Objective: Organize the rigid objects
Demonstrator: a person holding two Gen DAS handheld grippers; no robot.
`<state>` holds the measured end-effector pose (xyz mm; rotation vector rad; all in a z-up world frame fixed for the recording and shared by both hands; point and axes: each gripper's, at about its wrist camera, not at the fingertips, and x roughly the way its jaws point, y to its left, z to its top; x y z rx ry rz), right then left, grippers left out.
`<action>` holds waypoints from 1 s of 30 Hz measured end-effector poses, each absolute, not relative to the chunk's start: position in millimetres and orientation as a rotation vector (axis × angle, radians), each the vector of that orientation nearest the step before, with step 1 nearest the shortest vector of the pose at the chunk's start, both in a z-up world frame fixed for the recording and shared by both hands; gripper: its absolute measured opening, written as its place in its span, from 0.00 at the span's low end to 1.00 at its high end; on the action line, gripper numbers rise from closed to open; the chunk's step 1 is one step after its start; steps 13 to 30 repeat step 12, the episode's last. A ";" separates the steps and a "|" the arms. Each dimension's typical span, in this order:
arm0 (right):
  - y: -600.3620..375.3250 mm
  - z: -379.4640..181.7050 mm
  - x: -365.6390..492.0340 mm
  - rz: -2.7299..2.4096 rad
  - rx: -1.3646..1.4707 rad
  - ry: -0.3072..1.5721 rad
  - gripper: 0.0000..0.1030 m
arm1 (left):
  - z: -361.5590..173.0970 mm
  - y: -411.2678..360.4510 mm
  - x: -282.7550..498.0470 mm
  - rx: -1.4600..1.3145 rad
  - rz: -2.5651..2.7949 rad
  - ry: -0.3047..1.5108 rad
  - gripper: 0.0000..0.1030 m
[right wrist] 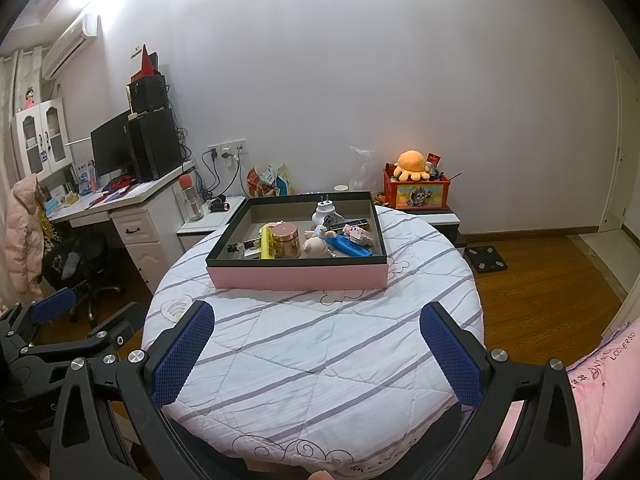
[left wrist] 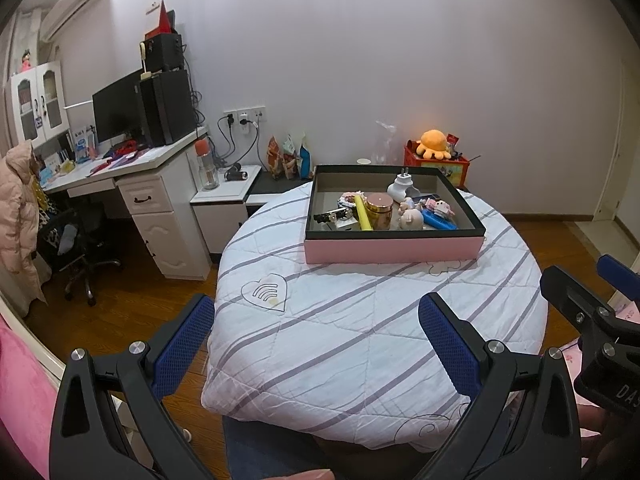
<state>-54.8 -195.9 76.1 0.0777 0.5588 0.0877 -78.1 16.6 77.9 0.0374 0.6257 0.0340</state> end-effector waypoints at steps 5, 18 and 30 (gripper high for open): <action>-196.0 75.9 -55.0 0.087 0.078 0.558 1.00 | 77.6 17.1 -78.4 0.036 0.032 0.624 1.00; -196.1 76.1 -55.4 0.086 0.079 0.558 1.00 | 82.5 16.7 -78.8 0.029 0.019 0.624 1.00; -196.1 76.1 -55.4 0.086 0.079 0.558 1.00 | 82.5 16.7 -78.8 0.029 0.019 0.624 1.00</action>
